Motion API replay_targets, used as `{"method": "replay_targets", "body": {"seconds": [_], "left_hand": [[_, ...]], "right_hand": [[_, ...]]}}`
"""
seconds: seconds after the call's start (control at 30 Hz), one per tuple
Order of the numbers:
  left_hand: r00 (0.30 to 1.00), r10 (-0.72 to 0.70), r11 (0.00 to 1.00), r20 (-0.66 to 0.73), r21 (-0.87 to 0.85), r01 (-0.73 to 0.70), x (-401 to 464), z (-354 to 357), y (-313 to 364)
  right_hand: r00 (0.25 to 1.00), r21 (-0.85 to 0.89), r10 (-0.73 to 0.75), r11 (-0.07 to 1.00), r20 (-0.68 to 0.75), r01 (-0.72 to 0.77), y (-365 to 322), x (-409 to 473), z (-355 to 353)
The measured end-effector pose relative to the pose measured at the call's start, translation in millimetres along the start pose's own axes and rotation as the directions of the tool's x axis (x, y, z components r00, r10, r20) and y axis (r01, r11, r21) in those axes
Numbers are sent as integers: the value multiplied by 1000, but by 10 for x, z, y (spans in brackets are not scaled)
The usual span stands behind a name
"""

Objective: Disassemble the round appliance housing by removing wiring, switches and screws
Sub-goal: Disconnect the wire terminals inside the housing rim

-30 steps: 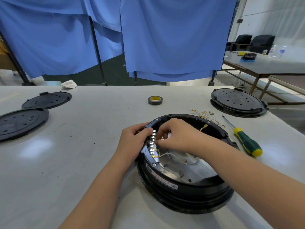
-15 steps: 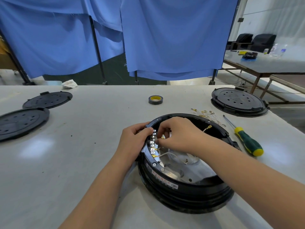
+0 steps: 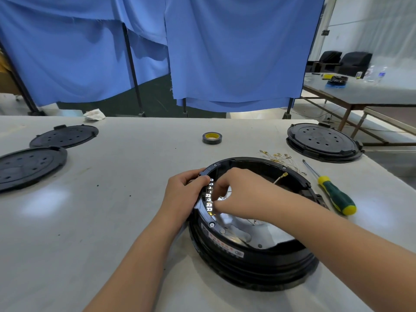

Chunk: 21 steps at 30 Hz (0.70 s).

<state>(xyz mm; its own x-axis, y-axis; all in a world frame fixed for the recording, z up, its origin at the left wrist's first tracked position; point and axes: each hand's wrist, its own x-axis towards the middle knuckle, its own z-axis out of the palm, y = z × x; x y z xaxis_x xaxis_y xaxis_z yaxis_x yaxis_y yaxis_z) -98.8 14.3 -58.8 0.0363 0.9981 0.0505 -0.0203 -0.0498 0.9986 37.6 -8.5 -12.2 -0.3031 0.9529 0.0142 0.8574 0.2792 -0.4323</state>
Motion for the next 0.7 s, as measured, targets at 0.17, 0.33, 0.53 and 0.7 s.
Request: {"method": "replay_targets", "body": {"seconds": [0.17,0.33,0.53,0.7], "left_hand": [[1000,14,1000,6,-25,-14,-10,9,19],[1000,16,1000,7,-8,-16,-7,5,18],[1000,25,1000,19,-8,-25,-2,-3,17],[999,29,999,17,-21,-29,-11,0,27]], "right_hand": [[995,81,96,992,-4,-95,53,-2,132],[996,53,85,995,-11,-85,68,21,181],[998,38,52,998,-17,-51,72,-7,190],[999,24,52,998,-14,-52,63,-31,178]]}}
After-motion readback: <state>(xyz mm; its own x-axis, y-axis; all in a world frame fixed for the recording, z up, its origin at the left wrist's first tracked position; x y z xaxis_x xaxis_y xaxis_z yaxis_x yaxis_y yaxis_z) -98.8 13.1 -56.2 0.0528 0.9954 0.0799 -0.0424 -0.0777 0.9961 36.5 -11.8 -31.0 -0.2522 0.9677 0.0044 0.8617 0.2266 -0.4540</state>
